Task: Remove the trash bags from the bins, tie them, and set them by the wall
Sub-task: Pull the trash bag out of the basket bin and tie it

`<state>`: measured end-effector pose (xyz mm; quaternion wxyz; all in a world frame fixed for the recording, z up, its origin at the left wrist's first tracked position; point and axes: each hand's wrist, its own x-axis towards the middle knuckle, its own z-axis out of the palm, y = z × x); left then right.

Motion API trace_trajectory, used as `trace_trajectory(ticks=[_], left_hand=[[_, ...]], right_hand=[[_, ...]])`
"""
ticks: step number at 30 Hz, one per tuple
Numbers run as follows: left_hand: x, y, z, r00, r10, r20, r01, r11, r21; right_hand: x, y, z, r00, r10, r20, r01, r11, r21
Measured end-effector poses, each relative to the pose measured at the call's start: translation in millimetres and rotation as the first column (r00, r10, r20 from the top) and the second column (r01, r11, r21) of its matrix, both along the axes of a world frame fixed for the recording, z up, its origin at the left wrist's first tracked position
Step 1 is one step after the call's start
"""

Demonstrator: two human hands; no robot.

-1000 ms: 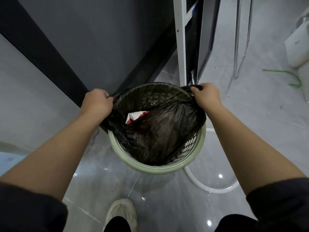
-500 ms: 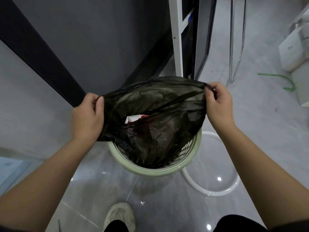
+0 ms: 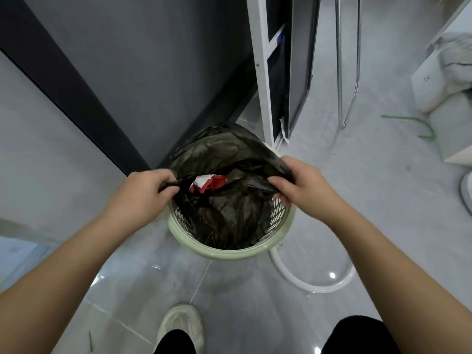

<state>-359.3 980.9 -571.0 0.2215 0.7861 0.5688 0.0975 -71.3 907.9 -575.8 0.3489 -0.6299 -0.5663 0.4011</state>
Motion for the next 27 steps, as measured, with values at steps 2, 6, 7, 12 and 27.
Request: trace_trajectory(ticks=[2, 6, 7, 12, 27], left_hand=[[4.1, -2.8, -2.5, 0.993, 0.048, 0.104, -0.047, 0.999, -0.013], [1.1, -5.9, -10.4, 0.961, 0.118, 0.251, -0.12, 0.993, -0.008], [-0.5, -6.7, -10.7, 0.952, 0.123, 0.28, -0.127, 0.992, -0.005], [-4.3, -13.3, -3.9, 0.932, 0.083, 0.353, -0.09, 0.996, 0.004], [-31.9, -7.4, -45.0, 0.803, 0.486, 0.345, -0.26, 0.806, -0.531]], right_hand=[[-23.6, 5.7, -0.7, 0.995, 0.099, 0.031, -0.097, 0.995, -0.036], [-63.9, 22.6, -11.2, 0.959, 0.267, 0.092, -0.263, 0.963, -0.06], [-70.6, 27.0, -14.6, 0.955, 0.283, 0.087, -0.278, 0.958, -0.064], [-107.0, 44.5, -33.7, 0.935, 0.354, 0.011, -0.35, 0.93, -0.115], [-134.3, 56.1, -55.8, 0.986, 0.152, -0.062, -0.158, 0.982, -0.101]])
